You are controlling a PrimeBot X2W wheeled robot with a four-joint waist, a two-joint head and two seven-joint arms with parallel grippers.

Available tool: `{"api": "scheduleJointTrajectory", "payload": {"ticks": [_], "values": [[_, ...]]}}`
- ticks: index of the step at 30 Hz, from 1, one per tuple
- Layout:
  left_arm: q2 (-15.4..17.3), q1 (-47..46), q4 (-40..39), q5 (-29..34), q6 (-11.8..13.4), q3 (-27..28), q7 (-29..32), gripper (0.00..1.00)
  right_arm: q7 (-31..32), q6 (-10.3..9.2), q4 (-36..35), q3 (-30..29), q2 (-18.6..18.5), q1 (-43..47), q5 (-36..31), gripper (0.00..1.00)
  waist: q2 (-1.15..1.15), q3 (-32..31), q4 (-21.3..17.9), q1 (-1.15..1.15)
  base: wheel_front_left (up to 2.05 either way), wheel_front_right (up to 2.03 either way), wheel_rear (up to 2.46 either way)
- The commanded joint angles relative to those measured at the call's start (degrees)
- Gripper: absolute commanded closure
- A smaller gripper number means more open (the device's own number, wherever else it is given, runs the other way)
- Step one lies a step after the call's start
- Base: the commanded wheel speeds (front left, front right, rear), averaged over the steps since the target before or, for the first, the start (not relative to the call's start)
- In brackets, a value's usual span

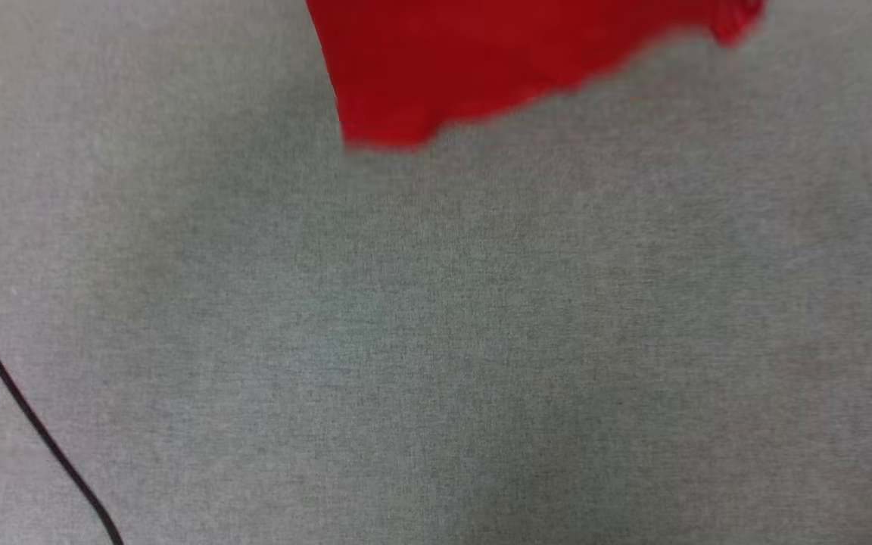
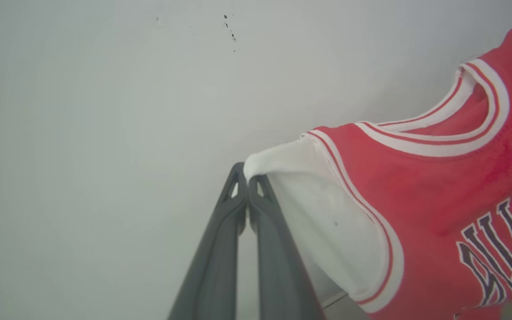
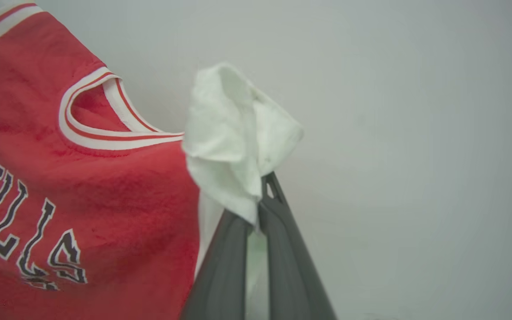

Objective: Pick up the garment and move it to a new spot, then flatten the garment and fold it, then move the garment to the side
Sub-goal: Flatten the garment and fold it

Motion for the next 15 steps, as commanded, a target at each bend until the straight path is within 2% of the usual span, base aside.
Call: {"api": "scheduleJointTrajectory", "payload": {"ticks": [1,8,15], "values": [[-0.4,-1.4,0.7,0.5,-0.2,0.3,-0.8,1.00,-0.6,-0.04,1.0,0.0,0.7,-1.7,-0.4,1.00,0.00,1.5,0.5,-0.01,0.00,0.00,0.00],[-2.4,-7.3,7.9,1.4,-1.7,0.9,-6.0,1.00,-5.0,-0.04,9.2,1.9,4.6,-9.3,-2.5,1.00,0.00,4.1,1.8,-0.01,0.00,0.00,0.00],[-3.4,-2.6,12.9,0.5,-3.1,-1.2,-11.1,1.00,-10.1,-0.04,13.5,7.1,6.3,-5.4,-1.0,1.00,0.00,5.2,2.1,-0.01,0.00,0.00,0.00]]}}
